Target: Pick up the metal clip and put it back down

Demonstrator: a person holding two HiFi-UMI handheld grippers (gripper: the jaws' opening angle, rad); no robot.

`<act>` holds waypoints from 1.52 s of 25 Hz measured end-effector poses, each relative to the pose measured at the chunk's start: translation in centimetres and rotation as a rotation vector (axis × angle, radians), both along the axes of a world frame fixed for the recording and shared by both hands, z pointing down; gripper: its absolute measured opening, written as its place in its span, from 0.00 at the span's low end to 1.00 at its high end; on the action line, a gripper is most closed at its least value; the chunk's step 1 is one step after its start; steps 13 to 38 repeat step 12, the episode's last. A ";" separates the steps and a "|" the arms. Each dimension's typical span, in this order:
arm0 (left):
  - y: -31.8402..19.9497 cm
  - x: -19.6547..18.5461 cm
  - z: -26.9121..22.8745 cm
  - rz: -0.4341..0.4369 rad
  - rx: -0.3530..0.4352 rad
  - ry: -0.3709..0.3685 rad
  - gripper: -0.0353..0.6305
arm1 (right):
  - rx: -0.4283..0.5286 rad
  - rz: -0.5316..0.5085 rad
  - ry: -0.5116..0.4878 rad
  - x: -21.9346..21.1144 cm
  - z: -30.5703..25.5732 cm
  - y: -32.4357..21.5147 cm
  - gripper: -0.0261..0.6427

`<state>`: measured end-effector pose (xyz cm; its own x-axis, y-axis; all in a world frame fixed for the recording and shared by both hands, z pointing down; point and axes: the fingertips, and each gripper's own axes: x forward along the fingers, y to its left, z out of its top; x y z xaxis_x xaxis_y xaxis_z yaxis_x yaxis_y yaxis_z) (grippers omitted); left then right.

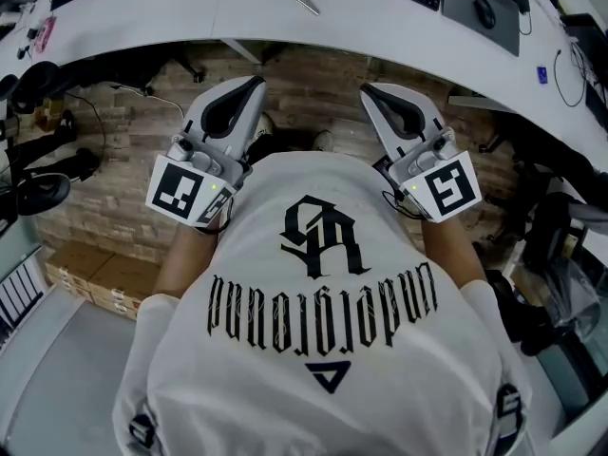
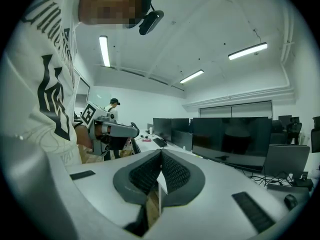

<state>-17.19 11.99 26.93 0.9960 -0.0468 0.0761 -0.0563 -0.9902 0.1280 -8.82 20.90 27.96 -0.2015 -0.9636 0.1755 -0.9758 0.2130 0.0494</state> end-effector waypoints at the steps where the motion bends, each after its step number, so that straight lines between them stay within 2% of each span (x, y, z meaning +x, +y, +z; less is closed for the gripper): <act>1: 0.4 0.1 0.0 -0.005 0.002 -0.001 0.07 | 0.001 -0.004 -0.001 0.1 0.0 0.4 0.06; 12: 2.9 1.4 0.0 -0.026 0.009 -0.004 0.07 | 0.013 -0.018 -0.020 1.6 -0.1 2.4 0.06; 38: 2.9 1.4 0.0 -0.026 0.009 -0.004 0.07 | 0.013 -0.018 -0.020 1.6 -0.1 2.4 0.06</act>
